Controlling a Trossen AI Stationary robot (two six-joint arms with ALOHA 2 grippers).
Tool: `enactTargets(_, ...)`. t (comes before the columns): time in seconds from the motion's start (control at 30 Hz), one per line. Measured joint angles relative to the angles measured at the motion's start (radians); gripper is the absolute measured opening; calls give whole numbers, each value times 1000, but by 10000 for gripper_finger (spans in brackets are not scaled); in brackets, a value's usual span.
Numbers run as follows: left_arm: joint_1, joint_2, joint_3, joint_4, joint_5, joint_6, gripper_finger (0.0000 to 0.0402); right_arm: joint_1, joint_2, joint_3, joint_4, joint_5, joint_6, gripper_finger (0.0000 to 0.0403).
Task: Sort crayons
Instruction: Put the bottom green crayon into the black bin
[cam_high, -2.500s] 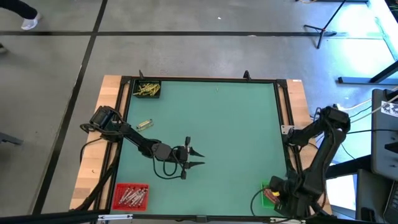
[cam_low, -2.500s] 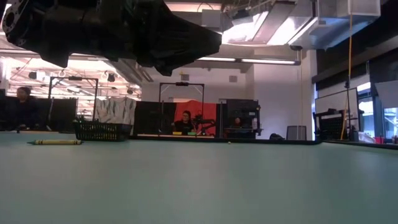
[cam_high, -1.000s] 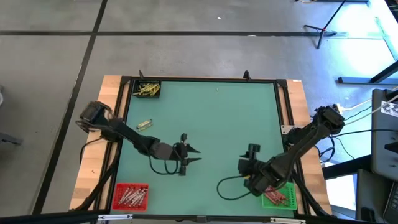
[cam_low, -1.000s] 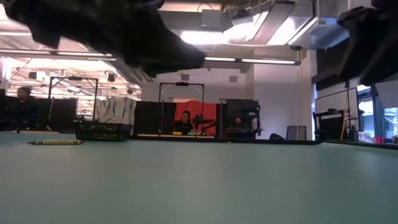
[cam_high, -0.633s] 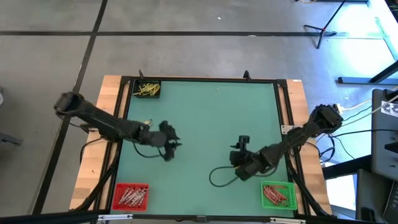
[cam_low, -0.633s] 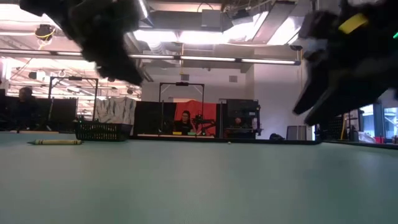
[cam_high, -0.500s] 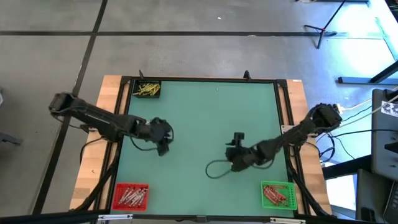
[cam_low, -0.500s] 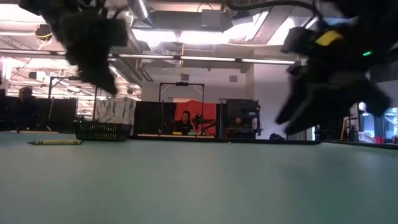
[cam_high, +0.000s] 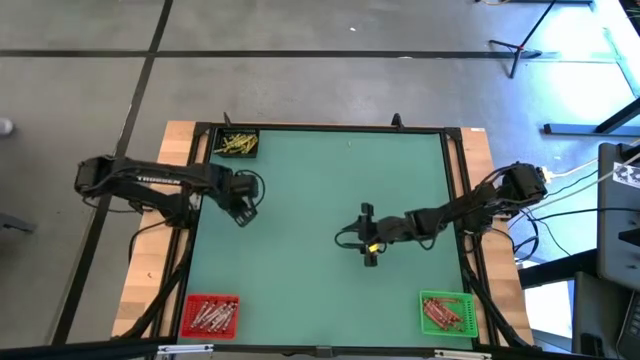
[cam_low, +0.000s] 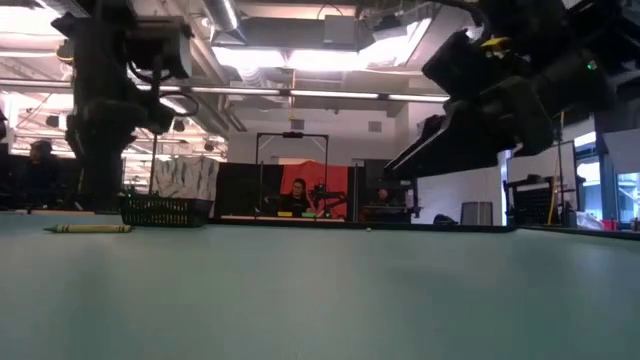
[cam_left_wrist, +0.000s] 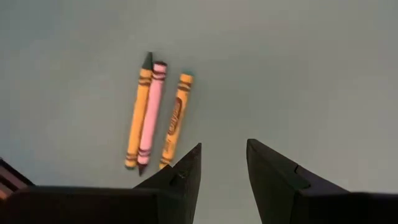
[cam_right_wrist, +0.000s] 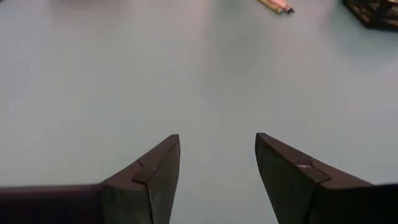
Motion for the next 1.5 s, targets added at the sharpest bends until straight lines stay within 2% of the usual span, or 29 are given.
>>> enactTargets(0.43,159,203,0,36,48,194,112,2,2,-68,43,-43,87,207)
enactTargets(0.83,182,328,4,85,44,305,111,2,2,-67,49,-43,89,207)
enactTargets(0.97,182,336,3,89,49,339,94,2,2,-67,49,-43,89,207)
enactTargets(1.3,174,321,2,91,52,361,8,2,3,-67,49,-43,89,207)
enactTargets(1.5,157,222,46,93,33,342,10,2,3,-66,48,-40,89,207)
